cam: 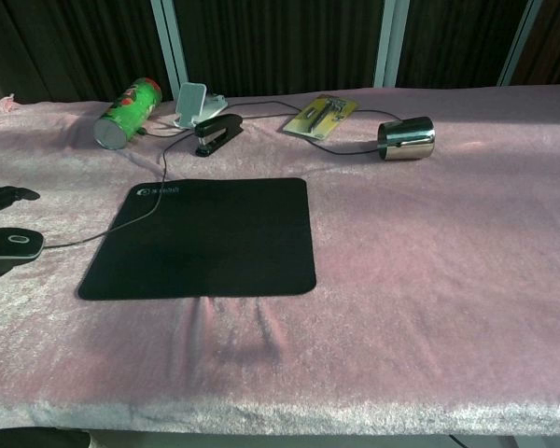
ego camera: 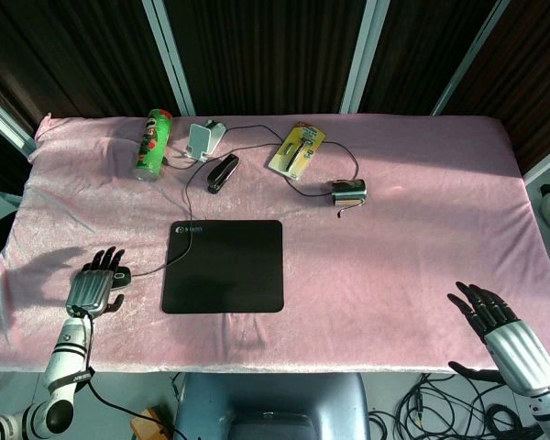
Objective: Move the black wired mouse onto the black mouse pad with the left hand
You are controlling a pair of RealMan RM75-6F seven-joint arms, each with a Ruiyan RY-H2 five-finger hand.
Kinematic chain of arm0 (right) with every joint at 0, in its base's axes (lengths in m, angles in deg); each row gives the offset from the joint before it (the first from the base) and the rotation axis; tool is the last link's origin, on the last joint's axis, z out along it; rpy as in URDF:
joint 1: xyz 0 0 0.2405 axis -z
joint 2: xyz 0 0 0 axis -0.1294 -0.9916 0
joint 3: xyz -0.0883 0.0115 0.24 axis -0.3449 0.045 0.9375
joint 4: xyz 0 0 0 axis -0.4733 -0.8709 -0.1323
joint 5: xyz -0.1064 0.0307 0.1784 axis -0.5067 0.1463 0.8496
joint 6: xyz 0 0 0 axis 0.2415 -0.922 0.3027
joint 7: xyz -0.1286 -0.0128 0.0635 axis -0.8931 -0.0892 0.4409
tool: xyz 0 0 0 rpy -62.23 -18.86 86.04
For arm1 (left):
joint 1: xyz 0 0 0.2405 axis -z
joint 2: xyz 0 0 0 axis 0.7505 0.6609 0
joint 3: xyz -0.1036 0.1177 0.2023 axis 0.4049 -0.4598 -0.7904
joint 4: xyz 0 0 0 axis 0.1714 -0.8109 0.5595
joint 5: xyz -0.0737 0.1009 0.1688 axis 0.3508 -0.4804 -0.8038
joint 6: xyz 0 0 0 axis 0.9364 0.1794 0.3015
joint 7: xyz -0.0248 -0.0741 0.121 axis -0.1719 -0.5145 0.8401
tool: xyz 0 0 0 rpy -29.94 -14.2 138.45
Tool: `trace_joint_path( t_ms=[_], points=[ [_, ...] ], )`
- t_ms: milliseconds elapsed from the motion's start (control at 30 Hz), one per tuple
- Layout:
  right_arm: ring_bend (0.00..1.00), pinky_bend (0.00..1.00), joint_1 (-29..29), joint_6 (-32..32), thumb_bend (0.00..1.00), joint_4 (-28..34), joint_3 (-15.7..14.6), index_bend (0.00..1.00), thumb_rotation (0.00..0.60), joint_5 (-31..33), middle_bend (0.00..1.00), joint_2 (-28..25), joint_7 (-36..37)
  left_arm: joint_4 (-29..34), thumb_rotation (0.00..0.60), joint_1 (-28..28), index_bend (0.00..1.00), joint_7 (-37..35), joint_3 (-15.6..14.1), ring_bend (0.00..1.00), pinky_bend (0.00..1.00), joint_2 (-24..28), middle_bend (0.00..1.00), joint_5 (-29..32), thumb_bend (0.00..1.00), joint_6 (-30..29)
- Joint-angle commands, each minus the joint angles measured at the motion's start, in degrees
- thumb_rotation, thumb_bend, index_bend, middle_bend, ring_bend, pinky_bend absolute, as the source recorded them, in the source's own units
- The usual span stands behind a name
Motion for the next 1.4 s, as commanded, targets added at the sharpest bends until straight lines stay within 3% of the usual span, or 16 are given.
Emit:
trace_joint_path(
  t_ms=[33, 667, 733, 867, 1067, 1233, 1400],
  points=[
    [0.00, 0.25, -0.04, 0.08, 0.07, 0.01, -0.04, 0.00, 0.600, -0.05, 0.00, -0.02, -0.06, 0.05, 0.600, 0.10, 0.00, 0.37, -0.01, 0.00, 0.22, -0.03, 0.00, 0.38, 0.34, 0.08],
    [0.00, 0.25, 0.09, 0.47, 0.07, 0.14, -0.65, 0.00, 0.600, -0.54, 0.00, -0.17, -0.48, -3.05, 0.600, 1.08, 0.01, -0.15, -0.44, 0.00, 0.23, -1.54, 0.01, 0.80, 0.34, 2.49],
    [0.00, 0.25, 0.10, 0.55, 0.07, 0.12, -0.75, 0.00, 0.600, -0.59, 0.00, -0.24, -0.52, -3.96, 0.600, 1.20, 0.06, -0.08, -0.50, 0.04, 0.24, -2.00, 0.07, 1.02, 0.37, 2.85],
    [0.00, 0.25, 0.18, 0.37, 0.07, 0.16, -0.74, 0.00, 0.600, -0.48, 0.00, -0.35, -0.24, -5.74, 0.600, 1.41, 0.24, -0.32, -0.35, 0.20, 0.27, -2.98, 0.29, 1.85, 0.49, 3.73],
    [0.00, 0.25, 0.19, 0.35, 0.07, 0.20, -0.66, 0.00, 0.600, -0.30, 0.00, -0.39, -0.07, -9.76, 0.600, 0.87, 0.44, -1.00, -0.18, 0.39, 0.48, -6.23, 0.53, -2.13, 0.67, -1.19],
    [0.00, 0.25, 0.14, 0.49, 0.07, 0.24, -0.69, 0.00, 0.600, -0.31, 0.00, -0.42, -0.11, -9.84, 0.600, 0.61, 0.47, -1.49, -0.21, 0.41, 0.52, -6.62, 0.57, -3.58, 0.70, -2.45],
    [0.00, 0.25, -0.20, 1.18, 0.07, 0.44, -0.75, 0.00, 0.600, -0.40, 0.00, -0.57, -0.36, -5.82, 0.600, 0.40, 0.47, -1.50, -0.53, 0.41, 0.52, -6.13, 0.56, -8.26, 0.70, -5.99]
  ],
)
